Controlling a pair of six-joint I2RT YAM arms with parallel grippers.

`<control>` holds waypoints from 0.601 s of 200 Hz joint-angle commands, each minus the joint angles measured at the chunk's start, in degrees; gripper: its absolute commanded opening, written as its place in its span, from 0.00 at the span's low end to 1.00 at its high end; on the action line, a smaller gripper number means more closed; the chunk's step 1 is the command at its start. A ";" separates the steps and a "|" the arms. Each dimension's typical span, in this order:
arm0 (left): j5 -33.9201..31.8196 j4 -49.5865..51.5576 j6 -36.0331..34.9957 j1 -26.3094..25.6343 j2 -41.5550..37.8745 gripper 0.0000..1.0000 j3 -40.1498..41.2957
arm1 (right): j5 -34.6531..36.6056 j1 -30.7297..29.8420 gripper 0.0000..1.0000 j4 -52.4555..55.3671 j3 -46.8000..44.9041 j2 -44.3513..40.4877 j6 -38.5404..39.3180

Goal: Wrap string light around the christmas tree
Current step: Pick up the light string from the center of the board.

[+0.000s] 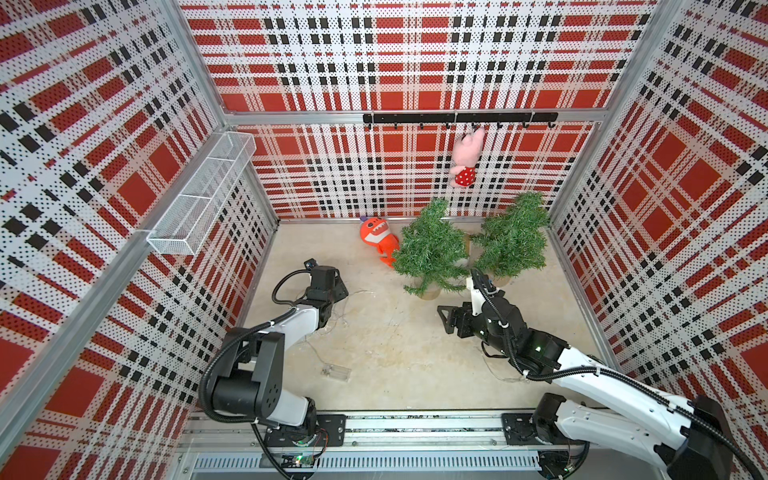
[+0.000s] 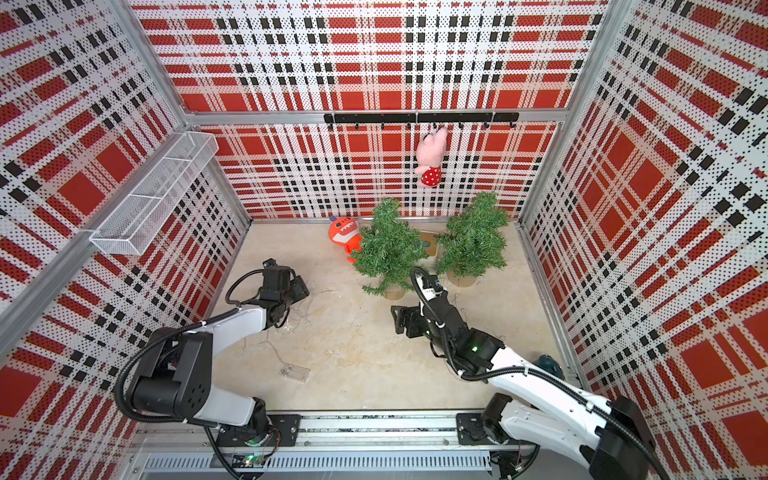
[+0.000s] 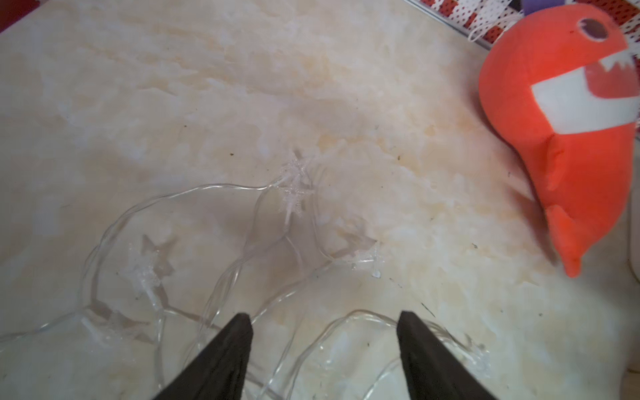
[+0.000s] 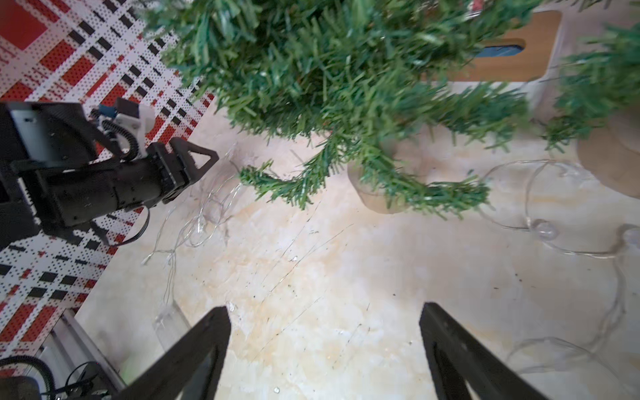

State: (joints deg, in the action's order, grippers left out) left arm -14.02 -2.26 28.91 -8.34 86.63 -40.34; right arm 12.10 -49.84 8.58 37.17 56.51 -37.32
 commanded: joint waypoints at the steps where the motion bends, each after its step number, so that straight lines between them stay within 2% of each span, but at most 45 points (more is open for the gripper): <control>1: -2.18 2.73 -1.92 -0.44 2.55 0.67 -2.18 | 2.32 -2.99 0.89 -4.34 0.35 3.01 -0.74; 31: -1.39 2.62 -2.23 -0.03 4.46 0.59 -1.39 | 2.39 -5.47 0.89 -6.85 1.28 6.99 -0.37; 95: -1.02 1.23 -1.80 1.18 9.41 0.48 -0.70 | 1.42 -5.77 0.88 -10.11 2.62 10.50 0.97; 120: 0.95 0.55 -1.65 1.57 11.06 0.36 -0.91 | 0.71 -5.92 0.88 -11.64 2.64 11.77 0.77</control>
State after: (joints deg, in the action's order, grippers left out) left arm -15.29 -1.54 27.59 -7.40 95.72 -41.21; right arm 13.02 -55.24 -0.01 38.46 67.22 -36.82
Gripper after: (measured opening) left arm 0.398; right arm 0.881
